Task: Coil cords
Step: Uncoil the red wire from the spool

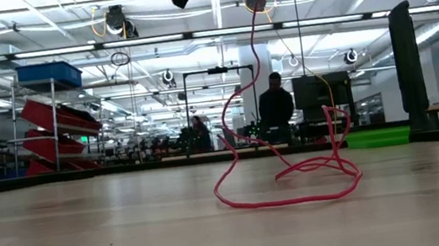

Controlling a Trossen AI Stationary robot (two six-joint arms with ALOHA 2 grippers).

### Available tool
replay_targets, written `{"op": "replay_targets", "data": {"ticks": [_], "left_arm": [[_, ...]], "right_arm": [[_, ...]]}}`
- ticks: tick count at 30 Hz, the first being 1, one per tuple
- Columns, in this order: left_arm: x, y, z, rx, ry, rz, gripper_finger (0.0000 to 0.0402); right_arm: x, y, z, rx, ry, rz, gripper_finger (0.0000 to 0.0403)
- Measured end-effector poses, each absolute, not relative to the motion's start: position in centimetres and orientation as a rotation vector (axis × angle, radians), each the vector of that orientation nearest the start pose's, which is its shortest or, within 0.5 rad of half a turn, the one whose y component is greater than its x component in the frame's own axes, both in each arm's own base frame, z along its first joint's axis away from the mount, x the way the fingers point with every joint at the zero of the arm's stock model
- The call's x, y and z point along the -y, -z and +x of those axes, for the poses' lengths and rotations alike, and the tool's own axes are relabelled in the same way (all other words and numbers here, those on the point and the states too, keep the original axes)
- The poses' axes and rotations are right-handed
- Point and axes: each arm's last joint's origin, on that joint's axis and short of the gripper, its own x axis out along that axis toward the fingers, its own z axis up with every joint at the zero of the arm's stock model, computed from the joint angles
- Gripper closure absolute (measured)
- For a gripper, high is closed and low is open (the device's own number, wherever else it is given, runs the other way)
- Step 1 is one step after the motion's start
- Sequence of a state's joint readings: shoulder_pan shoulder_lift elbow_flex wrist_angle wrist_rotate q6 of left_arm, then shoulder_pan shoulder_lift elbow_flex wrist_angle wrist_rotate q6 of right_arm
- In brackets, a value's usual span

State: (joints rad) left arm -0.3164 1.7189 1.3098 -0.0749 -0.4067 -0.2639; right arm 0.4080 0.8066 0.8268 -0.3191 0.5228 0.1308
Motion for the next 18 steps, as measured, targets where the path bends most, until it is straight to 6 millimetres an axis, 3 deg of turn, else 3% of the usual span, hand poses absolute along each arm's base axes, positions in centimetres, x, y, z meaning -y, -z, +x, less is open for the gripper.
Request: {"op": "replay_targets", "data": {"ticks": [8, 14, 18], "left_arm": [[11.6, -26.3, 38.9, -0.399, -0.149, -0.044, 0.0186], [11.7, -24.4, 40.0, -0.405, -0.159, 0.045, 0.0182], [11.6, -24.4, 40.1, -0.396, -0.185, 0.105, 0.0182]], "right_arm": [[-5.5, -33.0, 16.3, -0.266, 0.132, -0.003, 0.0403], [-5.5, -33.0, 16.4, -0.267, 0.131, -0.004, 0.0403], [-5.5, -33.0, 16.4, -0.267, 0.131, -0.005, 0.0403]]}}
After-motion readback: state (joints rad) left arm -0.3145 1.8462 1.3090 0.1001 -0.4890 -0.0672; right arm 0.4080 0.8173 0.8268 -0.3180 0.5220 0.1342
